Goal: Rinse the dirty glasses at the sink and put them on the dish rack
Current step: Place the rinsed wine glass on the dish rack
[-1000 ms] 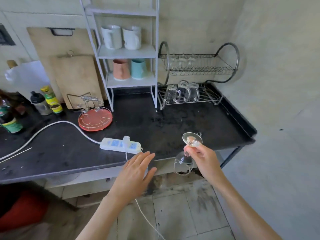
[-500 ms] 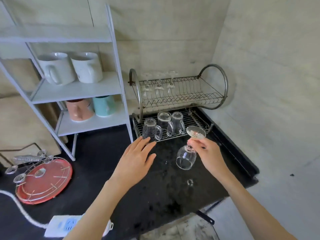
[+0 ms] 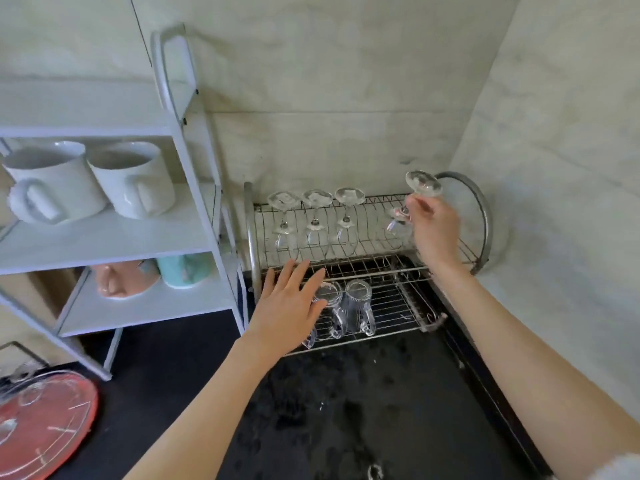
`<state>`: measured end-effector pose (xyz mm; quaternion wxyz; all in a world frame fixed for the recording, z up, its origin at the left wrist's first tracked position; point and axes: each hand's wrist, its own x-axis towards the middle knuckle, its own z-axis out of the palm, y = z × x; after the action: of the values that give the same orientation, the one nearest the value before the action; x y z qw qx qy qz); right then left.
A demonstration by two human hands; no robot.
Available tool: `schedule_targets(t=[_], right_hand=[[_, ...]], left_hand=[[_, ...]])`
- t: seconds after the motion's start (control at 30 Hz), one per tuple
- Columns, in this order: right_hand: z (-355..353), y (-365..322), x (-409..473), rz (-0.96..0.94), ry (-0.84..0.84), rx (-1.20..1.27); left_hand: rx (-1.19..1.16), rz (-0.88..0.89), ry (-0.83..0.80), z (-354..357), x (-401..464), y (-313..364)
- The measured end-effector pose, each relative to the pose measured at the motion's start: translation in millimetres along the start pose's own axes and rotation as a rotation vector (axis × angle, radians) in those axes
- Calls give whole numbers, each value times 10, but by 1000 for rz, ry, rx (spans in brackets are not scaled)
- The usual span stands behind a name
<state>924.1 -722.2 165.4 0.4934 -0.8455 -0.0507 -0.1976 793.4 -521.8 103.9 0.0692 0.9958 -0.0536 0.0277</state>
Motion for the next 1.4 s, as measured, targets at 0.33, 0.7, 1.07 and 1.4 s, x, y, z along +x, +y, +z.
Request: schedule_targets(t=[0.33,0.7,1.07,1.4], right_hand=[[503,491,501,-27,-276,-146],[523,578,533,-27,-377,-102],[132,596,83,-201,-485,-331],[-212,202,-1065,-542,-587,-366]], left_hand=[[152,-120,37,153,26,77],[210,-135,2,207,36,45],[13,-151,77,152,14,86],[-82,-257,238,208,-907,613]])
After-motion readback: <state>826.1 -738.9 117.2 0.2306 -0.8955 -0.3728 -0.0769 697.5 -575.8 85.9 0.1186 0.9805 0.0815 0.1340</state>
